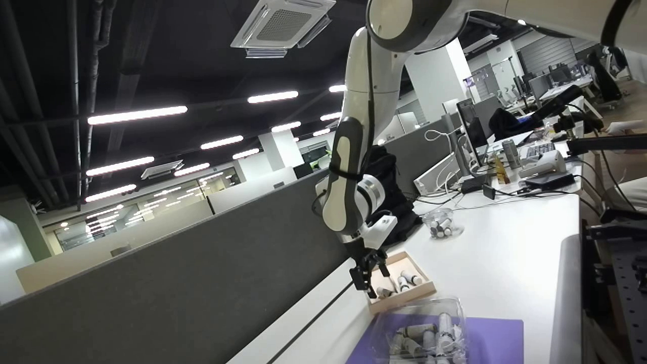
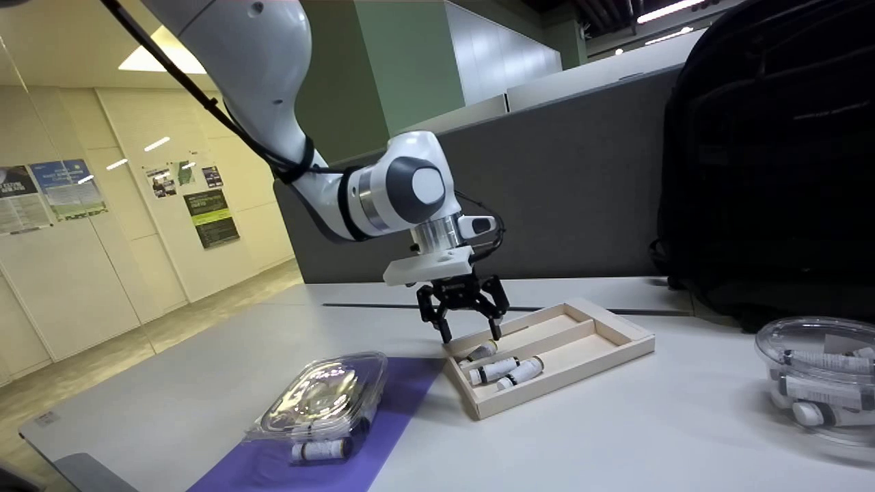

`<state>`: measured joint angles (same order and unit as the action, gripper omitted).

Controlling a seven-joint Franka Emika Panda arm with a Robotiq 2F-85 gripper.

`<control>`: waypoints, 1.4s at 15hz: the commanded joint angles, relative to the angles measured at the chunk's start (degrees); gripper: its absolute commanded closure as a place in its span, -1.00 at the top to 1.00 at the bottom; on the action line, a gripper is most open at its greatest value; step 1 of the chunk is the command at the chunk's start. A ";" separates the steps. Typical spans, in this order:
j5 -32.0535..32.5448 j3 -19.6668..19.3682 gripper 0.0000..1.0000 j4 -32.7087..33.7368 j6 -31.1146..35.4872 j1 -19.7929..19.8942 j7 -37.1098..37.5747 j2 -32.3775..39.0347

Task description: Remove the bottle from the top part of the segment tray and put it on the purple mat

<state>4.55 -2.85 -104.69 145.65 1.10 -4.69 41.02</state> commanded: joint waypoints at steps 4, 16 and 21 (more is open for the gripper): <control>0.14 0.55 1.00 1.39 0.24 1.43 -1.42 1.63; 0.18 1.35 1.00 4.87 -0.02 1.77 -3.52 4.24; 0.29 2.01 0.52 6.36 0.51 2.05 -5.27 5.95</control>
<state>4.53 -1.79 -100.72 145.77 2.27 -8.83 45.26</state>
